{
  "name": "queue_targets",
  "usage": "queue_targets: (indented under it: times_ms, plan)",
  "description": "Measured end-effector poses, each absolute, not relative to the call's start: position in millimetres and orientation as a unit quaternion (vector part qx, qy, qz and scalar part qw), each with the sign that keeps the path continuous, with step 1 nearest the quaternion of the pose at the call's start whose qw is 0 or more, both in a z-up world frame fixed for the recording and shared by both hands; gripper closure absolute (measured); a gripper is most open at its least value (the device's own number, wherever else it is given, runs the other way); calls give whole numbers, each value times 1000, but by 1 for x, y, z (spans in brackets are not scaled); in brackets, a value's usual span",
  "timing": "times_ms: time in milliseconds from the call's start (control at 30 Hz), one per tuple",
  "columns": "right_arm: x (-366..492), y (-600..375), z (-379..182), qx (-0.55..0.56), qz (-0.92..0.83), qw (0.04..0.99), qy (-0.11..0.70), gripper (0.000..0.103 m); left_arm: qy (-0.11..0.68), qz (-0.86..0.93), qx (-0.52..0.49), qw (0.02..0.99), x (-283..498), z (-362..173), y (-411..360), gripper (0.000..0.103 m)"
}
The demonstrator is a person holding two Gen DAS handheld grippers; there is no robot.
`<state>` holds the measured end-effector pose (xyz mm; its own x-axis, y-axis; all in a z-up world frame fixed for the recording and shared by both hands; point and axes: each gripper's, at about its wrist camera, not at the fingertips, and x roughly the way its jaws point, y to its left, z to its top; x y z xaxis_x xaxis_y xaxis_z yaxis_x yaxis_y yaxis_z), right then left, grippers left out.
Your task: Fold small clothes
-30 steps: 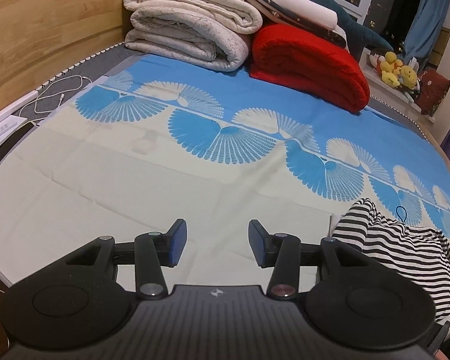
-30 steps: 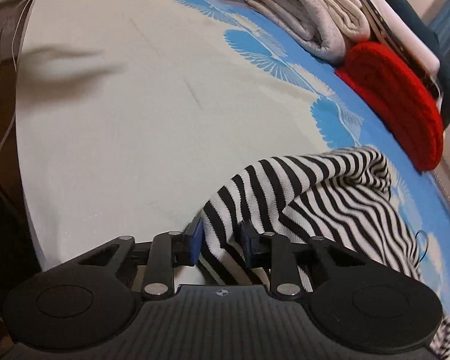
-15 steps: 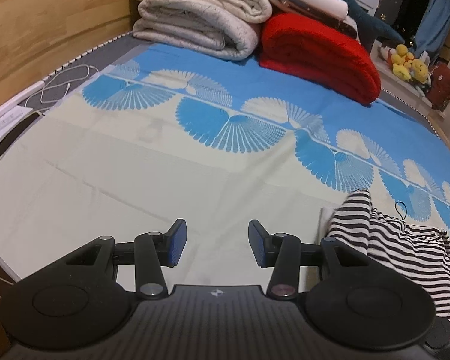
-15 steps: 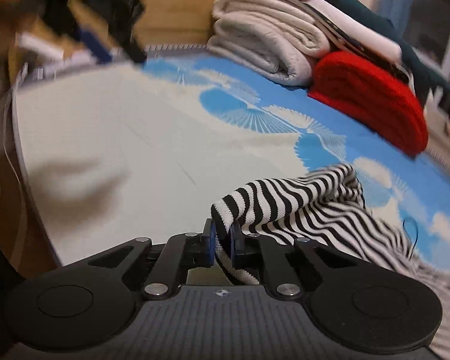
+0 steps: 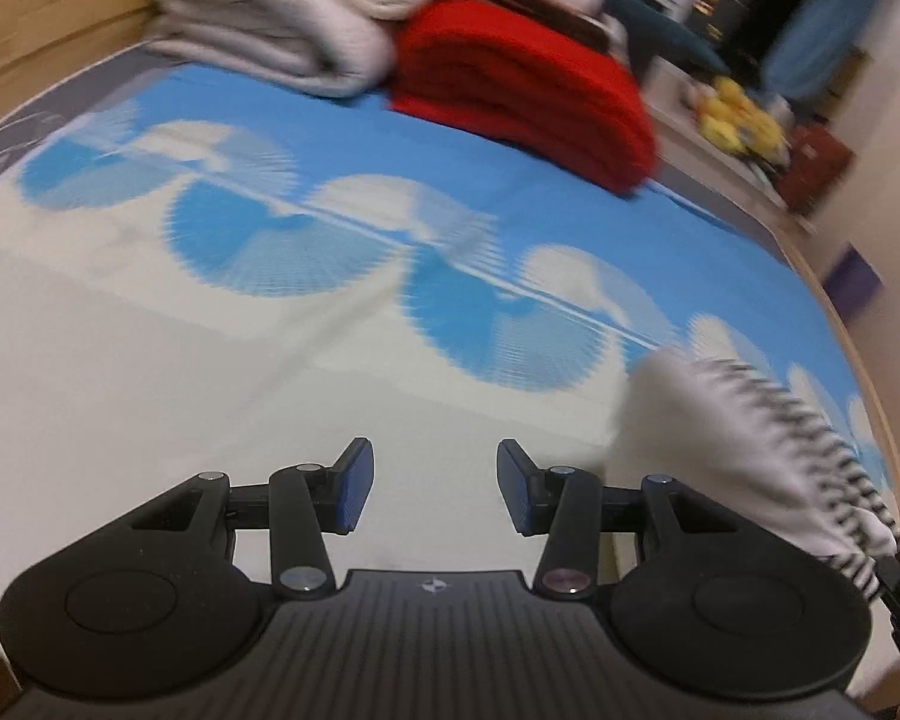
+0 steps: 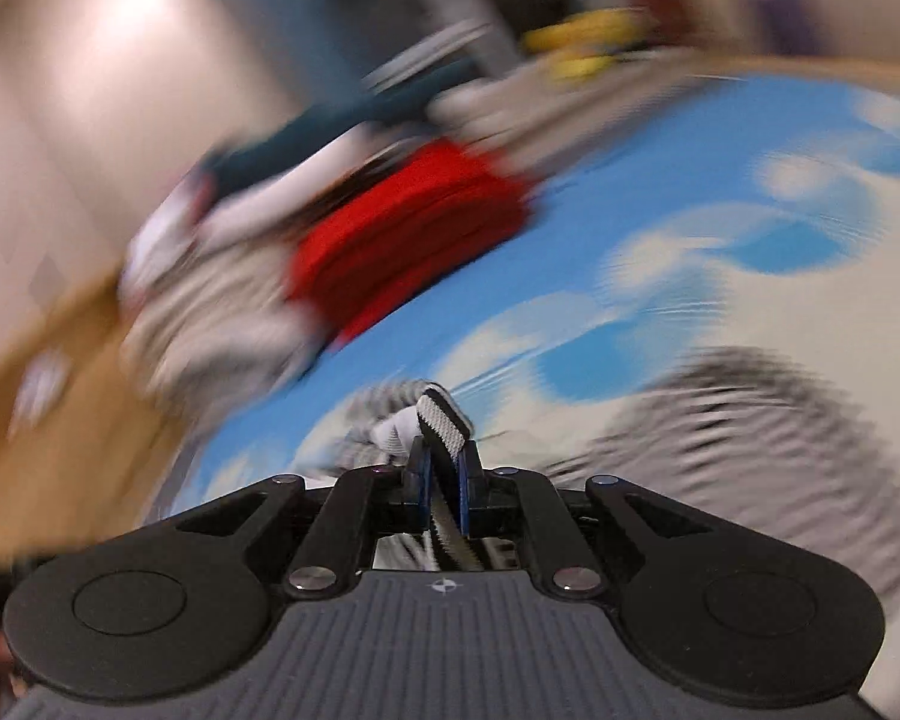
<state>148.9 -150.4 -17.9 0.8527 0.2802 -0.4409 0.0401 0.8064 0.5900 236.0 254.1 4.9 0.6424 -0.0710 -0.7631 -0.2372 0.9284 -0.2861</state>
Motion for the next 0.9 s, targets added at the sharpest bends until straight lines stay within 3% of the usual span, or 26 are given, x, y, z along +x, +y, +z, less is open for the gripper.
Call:
queue_targets:
  times_ms: [100, 233, 300, 367, 400, 467, 700, 900]
  plan:
    - [120, -233, -50, 360, -56, 892, 267, 96, 427, 18, -157, 890, 259, 5, 207, 53]
    - [106, -297, -105, 373, -207, 811, 400, 95, 438, -26, -139, 888, 283, 0, 150, 53]
    - [99, -314, -105, 381, -233, 798, 403, 95, 446, -47, -128, 885, 291, -5, 123, 53]
    - [102, -318, -88, 360, -214, 825, 379, 88, 456, -68, -114, 880, 297, -10, 98, 53]
    - [106, -321, -79, 350, -198, 838, 369, 75, 460, -76, -110, 878, 298, -13, 90, 53]
    - [124, -328, -64, 340, -143, 857, 360, 63, 473, -102, -103, 869, 300, -21, 69, 53]
    - [249, -336, -72, 246, 12, 868, 431, 58, 512, -159, -77, 841, 294, -45, 5, 51]
    - [322, -336, -117, 303, 30, 820, 485, 60, 531, -150, -72, 831, 293, -62, -15, 51]
